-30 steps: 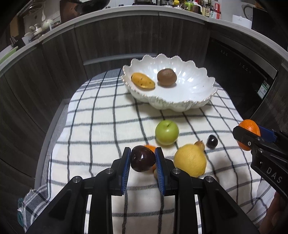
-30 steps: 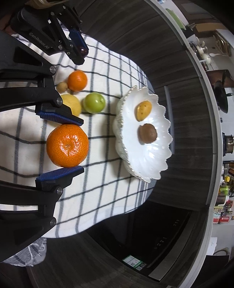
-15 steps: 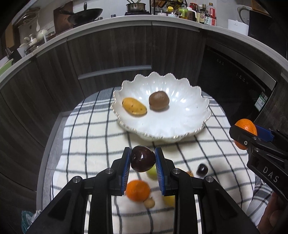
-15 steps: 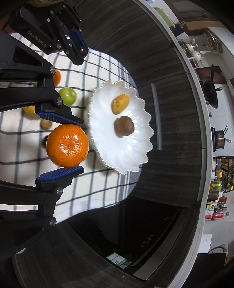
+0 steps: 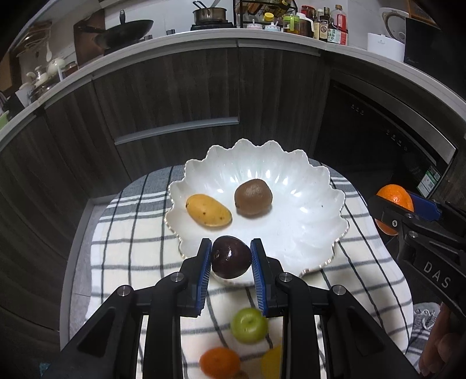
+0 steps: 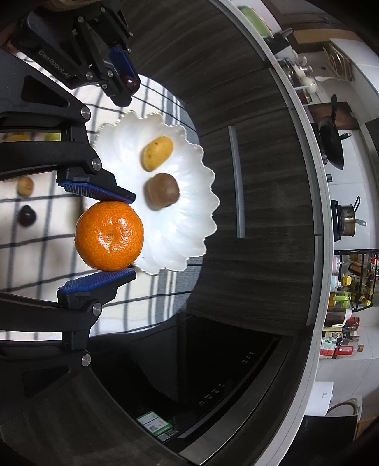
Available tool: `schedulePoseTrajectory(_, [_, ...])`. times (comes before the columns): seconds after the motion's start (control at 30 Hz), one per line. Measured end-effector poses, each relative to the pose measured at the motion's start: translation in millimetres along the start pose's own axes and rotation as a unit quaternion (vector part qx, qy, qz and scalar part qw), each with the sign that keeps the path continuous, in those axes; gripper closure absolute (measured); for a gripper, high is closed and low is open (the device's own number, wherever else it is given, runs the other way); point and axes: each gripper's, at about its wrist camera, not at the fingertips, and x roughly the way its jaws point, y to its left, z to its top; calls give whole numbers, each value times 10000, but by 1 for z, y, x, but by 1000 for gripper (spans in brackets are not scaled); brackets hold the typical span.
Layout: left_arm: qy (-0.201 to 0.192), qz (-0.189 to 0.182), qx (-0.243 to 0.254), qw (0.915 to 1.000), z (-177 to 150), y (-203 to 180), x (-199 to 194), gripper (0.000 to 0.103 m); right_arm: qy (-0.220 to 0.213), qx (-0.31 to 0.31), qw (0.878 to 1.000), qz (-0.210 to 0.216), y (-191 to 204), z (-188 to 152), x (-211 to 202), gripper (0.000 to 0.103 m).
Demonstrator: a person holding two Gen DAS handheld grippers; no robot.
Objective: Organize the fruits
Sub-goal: 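Carry the dark plum and mandarin over the white bowl with both tools, then open both tools to drop the plum and mandarin into the bowl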
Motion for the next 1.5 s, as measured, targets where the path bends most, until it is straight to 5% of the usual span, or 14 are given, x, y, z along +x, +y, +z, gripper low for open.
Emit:
schedulePoseTrajectory(0.87, [476, -64, -115, 9988, 18, 17, 76, 75, 572, -213, 9980, 136, 14, 18, 87, 56])
schedulePoseTrajectory(1.0, [492, 97, -72, 9987, 17, 18, 75, 58, 519, -232, 9984, 15, 14, 19, 85, 52])
schedulePoseTrajectory(1.07, [463, 166, -86, 9988, 16, 21, 72, 46, 422, -239, 9987, -140, 13, 20, 81, 28])
schedulePoseTrajectory(1.13, [403, 258, -89, 9988, 16, 23, 67, 37, 253, -244, 9988, -333, 12, 22, 73, 18])
schedulePoseTrajectory(1.33, [242, 475, -71, 9986, 16, 24, 47, 20, 193, -227, 9986, -441, 10, 24, 62, 18])
schedulePoseTrajectory(1.5, [98, 537, 8, 9985, 11, 23, 28, 18, 182, -54, 9989, -434, 5, 18, 49, 18])
